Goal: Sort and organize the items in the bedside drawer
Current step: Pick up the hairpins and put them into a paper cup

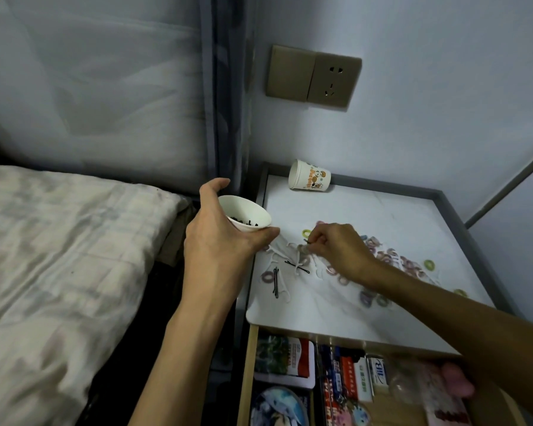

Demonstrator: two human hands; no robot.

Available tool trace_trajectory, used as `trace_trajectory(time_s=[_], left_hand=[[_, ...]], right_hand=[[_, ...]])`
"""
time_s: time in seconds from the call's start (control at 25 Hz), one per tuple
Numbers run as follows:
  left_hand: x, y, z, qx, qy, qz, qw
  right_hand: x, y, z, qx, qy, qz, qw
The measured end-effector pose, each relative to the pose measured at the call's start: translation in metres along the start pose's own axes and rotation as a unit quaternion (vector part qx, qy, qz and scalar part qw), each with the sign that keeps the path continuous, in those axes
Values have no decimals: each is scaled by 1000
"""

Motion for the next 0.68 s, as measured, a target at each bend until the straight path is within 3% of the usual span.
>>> trace_trajectory(time_s=[0.12, 0.28, 0.68], left_hand=[[0, 2, 0, 1, 0, -3, 1000], [1, 3, 0, 3, -5, -8, 1000], [1, 5, 0, 1, -4, -12, 1000]], right_hand=[[4, -7, -2, 0, -14, 13, 1000], [22, 17, -37, 58, -136, -47, 988], [17, 34, -44, 297, -125, -60, 945]])
Point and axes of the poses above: each hand's wrist, its own x-axis away from the middle knuckle, its own y-axis out of the palm, z = x × y, the point moved 10 cm from there along -x, towards the middle knuckle, and after that the axes turned 3 degrees about z, right-handed, at the moved point
